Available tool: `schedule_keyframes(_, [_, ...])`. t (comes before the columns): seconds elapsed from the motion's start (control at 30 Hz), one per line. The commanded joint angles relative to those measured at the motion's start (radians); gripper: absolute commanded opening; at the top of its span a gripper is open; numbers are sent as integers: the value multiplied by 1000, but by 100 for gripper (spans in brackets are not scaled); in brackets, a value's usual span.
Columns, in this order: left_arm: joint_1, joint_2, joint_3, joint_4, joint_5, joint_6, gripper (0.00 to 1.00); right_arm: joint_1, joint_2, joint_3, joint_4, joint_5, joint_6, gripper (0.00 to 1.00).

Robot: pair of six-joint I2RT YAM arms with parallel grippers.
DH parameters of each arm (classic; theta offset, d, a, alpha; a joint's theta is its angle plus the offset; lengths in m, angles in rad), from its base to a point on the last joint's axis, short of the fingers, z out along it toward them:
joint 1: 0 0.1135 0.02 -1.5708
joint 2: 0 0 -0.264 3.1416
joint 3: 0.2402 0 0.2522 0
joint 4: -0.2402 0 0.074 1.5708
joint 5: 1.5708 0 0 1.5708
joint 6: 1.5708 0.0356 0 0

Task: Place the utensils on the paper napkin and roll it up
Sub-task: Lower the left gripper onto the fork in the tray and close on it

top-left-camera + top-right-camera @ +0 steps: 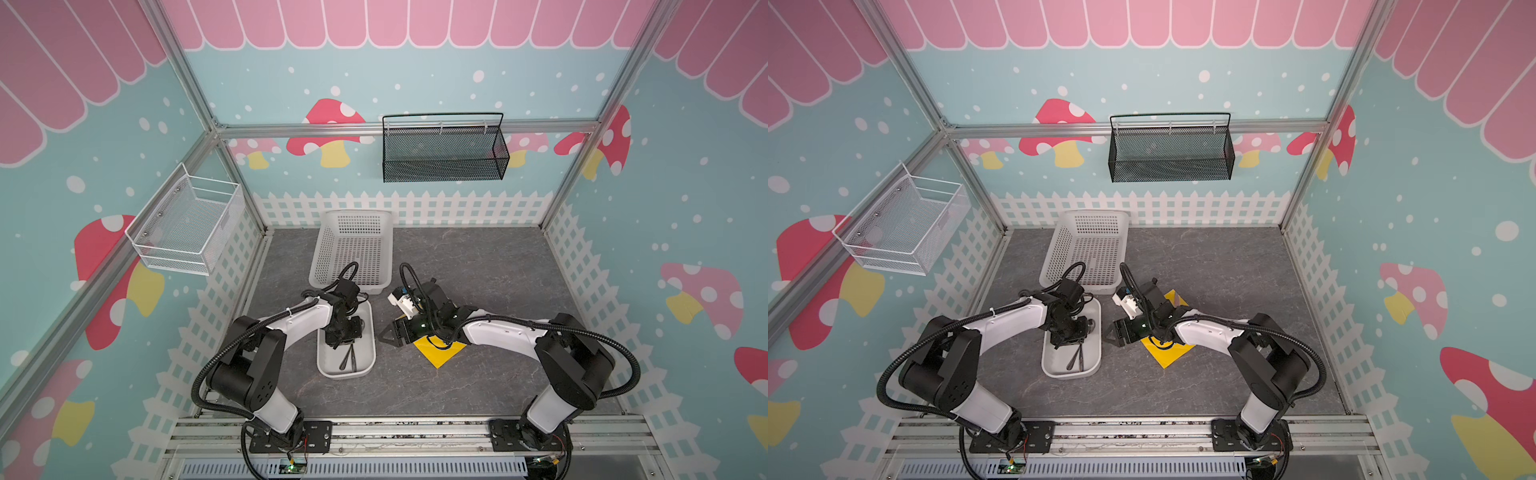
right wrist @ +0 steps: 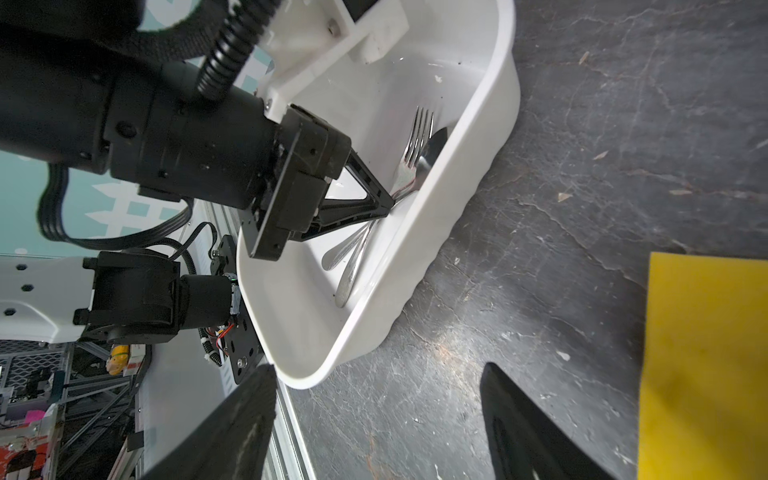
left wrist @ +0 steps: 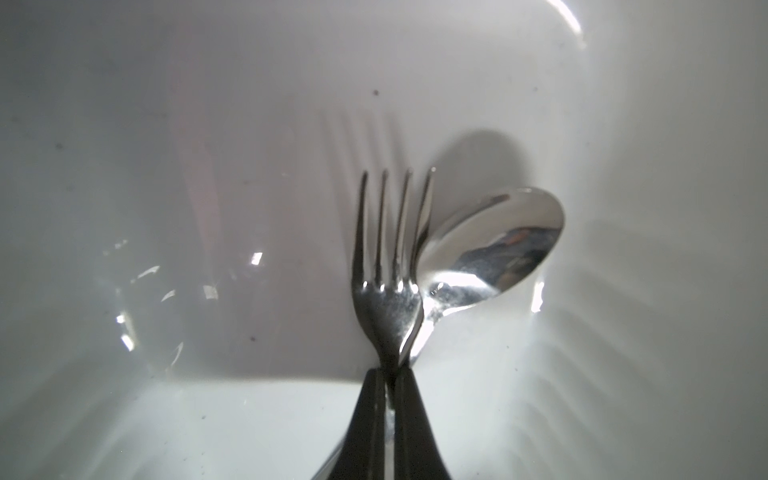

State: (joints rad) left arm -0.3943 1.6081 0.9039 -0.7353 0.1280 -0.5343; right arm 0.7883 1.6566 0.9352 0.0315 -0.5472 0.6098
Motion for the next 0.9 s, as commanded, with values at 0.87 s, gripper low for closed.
schedule_keyframes(0.87, [-1,18,-7,-48,-130,-1,10,8,-1,47,-56,73,-35,80])
